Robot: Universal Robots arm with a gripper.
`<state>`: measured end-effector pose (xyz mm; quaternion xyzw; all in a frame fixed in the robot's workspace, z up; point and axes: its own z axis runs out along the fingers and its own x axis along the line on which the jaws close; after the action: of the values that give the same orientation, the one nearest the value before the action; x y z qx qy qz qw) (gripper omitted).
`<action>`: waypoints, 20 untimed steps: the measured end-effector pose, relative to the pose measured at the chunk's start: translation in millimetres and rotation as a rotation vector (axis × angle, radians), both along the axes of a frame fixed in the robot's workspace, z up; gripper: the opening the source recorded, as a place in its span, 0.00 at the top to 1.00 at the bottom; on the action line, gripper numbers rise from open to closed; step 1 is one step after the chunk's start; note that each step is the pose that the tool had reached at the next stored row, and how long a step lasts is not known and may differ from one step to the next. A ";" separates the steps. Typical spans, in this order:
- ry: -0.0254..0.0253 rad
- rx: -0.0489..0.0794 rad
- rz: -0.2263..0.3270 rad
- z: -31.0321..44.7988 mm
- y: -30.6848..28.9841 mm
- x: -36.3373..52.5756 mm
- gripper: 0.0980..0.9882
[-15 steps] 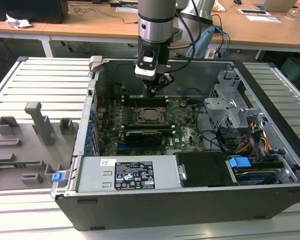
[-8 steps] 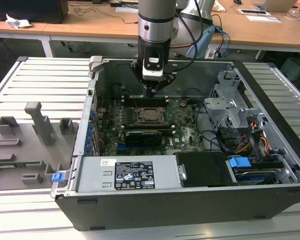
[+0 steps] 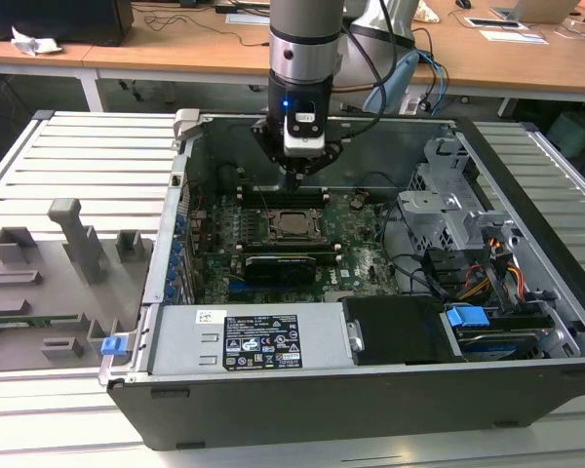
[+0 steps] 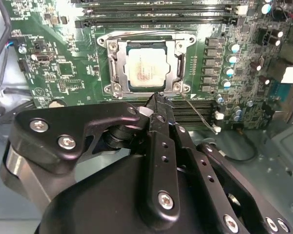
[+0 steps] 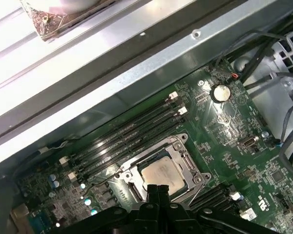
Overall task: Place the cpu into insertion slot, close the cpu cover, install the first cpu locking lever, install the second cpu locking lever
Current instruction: 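Install the first cpu locking lever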
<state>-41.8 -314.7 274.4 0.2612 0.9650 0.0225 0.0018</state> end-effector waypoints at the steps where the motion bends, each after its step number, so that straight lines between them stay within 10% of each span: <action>1: 0.0000 0.000 0.007 0.0 0.0 0.0 0.99; 18: 0.0000 0.000 0.269 -0.2 0.0 -0.2 0.99; 20: -0.0001 0.000 0.365 -0.8 0.0 -3.0 0.99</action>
<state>-44.8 -314.8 273.6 0.0818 0.9964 0.0226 -0.0023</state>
